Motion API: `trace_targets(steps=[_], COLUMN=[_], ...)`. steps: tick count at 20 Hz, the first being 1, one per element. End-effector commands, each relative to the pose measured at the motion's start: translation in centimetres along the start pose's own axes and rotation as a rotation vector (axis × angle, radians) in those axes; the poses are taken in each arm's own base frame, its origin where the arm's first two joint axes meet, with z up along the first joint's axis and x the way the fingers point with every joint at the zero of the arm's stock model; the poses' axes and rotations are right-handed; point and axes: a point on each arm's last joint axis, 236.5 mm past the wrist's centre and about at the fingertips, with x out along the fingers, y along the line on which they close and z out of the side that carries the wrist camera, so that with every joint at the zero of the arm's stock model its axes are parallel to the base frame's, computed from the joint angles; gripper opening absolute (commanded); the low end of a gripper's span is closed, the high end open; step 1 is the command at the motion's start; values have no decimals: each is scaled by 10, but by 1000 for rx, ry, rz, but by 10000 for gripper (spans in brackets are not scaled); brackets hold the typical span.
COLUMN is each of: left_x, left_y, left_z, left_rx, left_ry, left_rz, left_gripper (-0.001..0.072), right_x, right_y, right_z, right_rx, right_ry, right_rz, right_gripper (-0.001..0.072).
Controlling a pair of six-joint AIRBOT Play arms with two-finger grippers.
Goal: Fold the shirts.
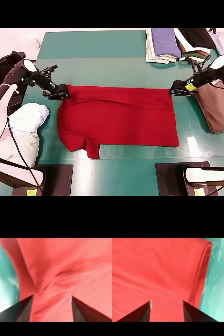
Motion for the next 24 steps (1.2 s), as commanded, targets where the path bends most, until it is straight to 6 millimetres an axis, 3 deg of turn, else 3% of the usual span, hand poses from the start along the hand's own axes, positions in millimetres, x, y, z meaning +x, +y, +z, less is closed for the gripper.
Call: trace_targets(steps=[1, 4, 6, 10, 12, 14, 16, 18, 24], left_x=[-17, -54, -57, -24, -8, 5, 16, 28, 33], left_y=[11, 11, 10, 10, 4, -16, -30, -30, -47], left_z=[-9, -32, -77, -186, -225, -249, -266, -273, -241], left_rx=[-12, 24, 18, -68, -113, -163, -191, -227, -275], left_ry=[-4, -50, -36, 70, 104, 130, 172, 177, 40], left_rz=[72, 133, 134, 93, 46, -52, -130, -147, -248], left_gripper=[548, 548, 548, 549, 549, 548, 548, 548, 547], right_x=[-14, -53, -79, -110, -112, -108, -102, -98, -96], right_y=[-4, 4, 15, 39, 49, 56, 62, 67, 67], right_z=[-11, -14, -15, -14, -13, -14, -15, -17, -25], right_rx=[33, 12, -17, -83, -111, -129, -145, -157, -161], right_ry=[-16, -99, -170, -280, -295, -283, -266, -251, -215], right_rz=[-2, -13, -22, -29, -23, -17, -10, -4, -4], right_gripper=[449, 449, 449, 449, 450, 450, 449, 449, 449])
